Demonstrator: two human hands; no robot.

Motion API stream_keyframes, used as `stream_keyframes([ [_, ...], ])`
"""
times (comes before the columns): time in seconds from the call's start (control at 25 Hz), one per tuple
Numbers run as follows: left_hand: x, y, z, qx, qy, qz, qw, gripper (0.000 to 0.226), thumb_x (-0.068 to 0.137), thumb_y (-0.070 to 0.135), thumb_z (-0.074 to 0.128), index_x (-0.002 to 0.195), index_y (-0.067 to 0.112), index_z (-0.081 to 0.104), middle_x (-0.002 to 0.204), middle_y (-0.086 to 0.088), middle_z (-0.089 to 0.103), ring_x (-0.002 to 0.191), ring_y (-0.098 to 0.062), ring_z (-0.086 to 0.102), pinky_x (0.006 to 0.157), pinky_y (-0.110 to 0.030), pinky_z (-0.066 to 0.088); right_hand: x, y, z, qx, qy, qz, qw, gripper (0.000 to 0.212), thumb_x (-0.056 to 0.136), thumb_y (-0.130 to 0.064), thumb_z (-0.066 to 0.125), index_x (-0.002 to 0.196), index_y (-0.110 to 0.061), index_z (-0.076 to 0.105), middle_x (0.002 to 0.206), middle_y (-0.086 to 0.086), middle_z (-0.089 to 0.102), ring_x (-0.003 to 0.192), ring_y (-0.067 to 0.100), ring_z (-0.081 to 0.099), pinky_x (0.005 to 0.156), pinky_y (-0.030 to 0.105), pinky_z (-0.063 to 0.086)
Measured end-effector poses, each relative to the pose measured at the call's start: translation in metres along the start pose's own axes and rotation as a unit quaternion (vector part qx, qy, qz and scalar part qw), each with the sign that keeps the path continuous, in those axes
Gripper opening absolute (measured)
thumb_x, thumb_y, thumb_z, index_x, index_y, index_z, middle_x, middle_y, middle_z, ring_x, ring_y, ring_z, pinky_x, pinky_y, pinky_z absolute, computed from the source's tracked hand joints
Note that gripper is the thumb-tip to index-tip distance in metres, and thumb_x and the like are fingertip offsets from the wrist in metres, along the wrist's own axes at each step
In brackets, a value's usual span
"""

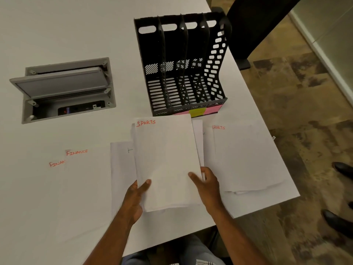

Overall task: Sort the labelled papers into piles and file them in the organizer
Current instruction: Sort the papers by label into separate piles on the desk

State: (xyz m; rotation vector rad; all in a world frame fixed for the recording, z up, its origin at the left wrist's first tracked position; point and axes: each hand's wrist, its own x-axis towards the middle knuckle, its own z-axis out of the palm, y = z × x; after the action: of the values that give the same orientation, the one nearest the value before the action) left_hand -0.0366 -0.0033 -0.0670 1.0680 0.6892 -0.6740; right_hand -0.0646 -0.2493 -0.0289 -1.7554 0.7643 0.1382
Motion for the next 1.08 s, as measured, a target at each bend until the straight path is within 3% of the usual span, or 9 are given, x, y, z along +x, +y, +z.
stream_keyframes([
  [0.08,0.005,-0.006,0.016,0.008,0.01,0.003,1.0,0.044,0.077,0.026,0.078,0.119,0.019,0.068,0.114,-0.01,0.076,0.1,-0.029,0.074,0.074,-0.04,0.061,0.009,0.004,-0.012,0.016,-0.004,-0.005,1.0,0.01,0.091,-0.029,0.069,0.093,-0.022,0.062,0.09,-0.01,0.069,0.081,0.002,0.065,0.069,0.009,0.05],
  [0.16,0.008,-0.01,0.028,0.013,0.018,0.01,1.0,0.047,0.073,0.029,0.079,0.118,0.021,0.068,0.112,-0.008,0.076,0.101,-0.03,0.073,0.074,-0.039,0.061,0.017,0.007,-0.023,0.015,0.012,-0.029,0.999,0.014,0.095,-0.026,0.065,0.085,-0.022,0.056,0.081,-0.01,0.063,0.071,-0.004,0.058,0.065,0.006,0.046],
  [0.32,0.013,-0.015,0.044,-0.018,0.029,0.002,0.999,0.049,0.075,0.027,0.077,0.122,0.017,0.067,0.113,-0.01,0.076,0.101,-0.032,0.072,0.073,-0.042,0.06,0.034,0.011,-0.064,0.03,0.072,-0.059,0.995,0.01,0.096,-0.031,0.063,0.089,-0.025,0.06,0.086,-0.015,0.068,0.076,-0.002,0.064,0.064,0.006,0.046],
  [0.48,0.016,-0.018,0.046,-0.029,0.062,0.008,0.998,0.043,0.084,0.021,0.072,0.125,0.014,0.064,0.117,-0.015,0.073,0.106,-0.036,0.068,0.08,-0.043,0.057,0.061,0.021,-0.124,0.032,0.133,-0.027,0.99,0.018,0.095,-0.035,0.063,0.084,-0.021,0.064,0.079,-0.01,0.069,0.074,0.008,0.065,0.061,0.01,0.049],
  [0.68,0.017,-0.023,0.047,-0.026,0.076,0.0,0.997,0.033,0.088,0.021,0.07,0.12,0.017,0.066,0.116,-0.014,0.073,0.106,-0.037,0.067,0.082,-0.045,0.057,0.064,0.021,-0.143,0.055,0.067,-0.007,0.996,0.012,0.095,-0.036,0.064,0.1,-0.029,0.072,0.097,-0.015,0.075,0.087,-0.002,0.069,0.069,0.007,0.051],
  [0.76,0.018,-0.025,0.053,-0.031,0.069,-0.002,0.997,0.033,0.086,0.022,0.072,0.118,0.018,0.068,0.113,-0.011,0.075,0.101,-0.031,0.071,0.074,-0.04,0.06,0.06,0.021,-0.132,0.04,0.03,-0.005,0.999,0.017,0.094,-0.037,0.065,0.086,-0.024,0.072,0.085,-0.011,0.074,0.077,0.004,0.067,0.07,0.016,0.052],
  [0.84,0.019,-0.024,0.059,-0.032,0.054,-0.003,0.998,0.04,0.082,0.024,0.074,0.121,0.017,0.068,0.114,-0.01,0.076,0.099,-0.028,0.073,0.071,-0.037,0.061,0.055,0.023,-0.119,0.009,-0.005,-0.018,1.0,0.029,0.095,-0.034,0.063,0.068,-0.023,0.062,0.067,-0.008,0.061,0.064,0.006,0.056,0.065,0.022,0.045],
  [0.96,0.021,-0.025,0.062,-0.031,0.039,-0.003,0.999,0.047,0.08,0.026,0.075,0.124,0.015,0.067,0.116,-0.012,0.075,0.101,-0.029,0.073,0.072,-0.037,0.061,0.052,0.025,-0.111,0.013,-0.021,-0.025,0.999,0.021,0.1,-0.031,0.056,0.084,-0.033,0.069,0.085,-0.015,0.071,0.081,0.0,0.065,0.075,0.01,0.046],
  [1.08,0.024,-0.025,0.057,-0.034,0.035,-0.002,0.999,0.046,0.079,0.026,0.074,0.123,0.014,0.067,0.115,-0.013,0.075,0.099,-0.03,0.074,0.071,-0.036,0.061,0.061,0.027,-0.129,0.025,0.047,-0.019,0.998,0.019,0.102,-0.032,0.052,0.097,-0.038,0.069,0.096,-0.023,0.072,0.092,-0.009,0.064,0.08,0.005,0.046],
])
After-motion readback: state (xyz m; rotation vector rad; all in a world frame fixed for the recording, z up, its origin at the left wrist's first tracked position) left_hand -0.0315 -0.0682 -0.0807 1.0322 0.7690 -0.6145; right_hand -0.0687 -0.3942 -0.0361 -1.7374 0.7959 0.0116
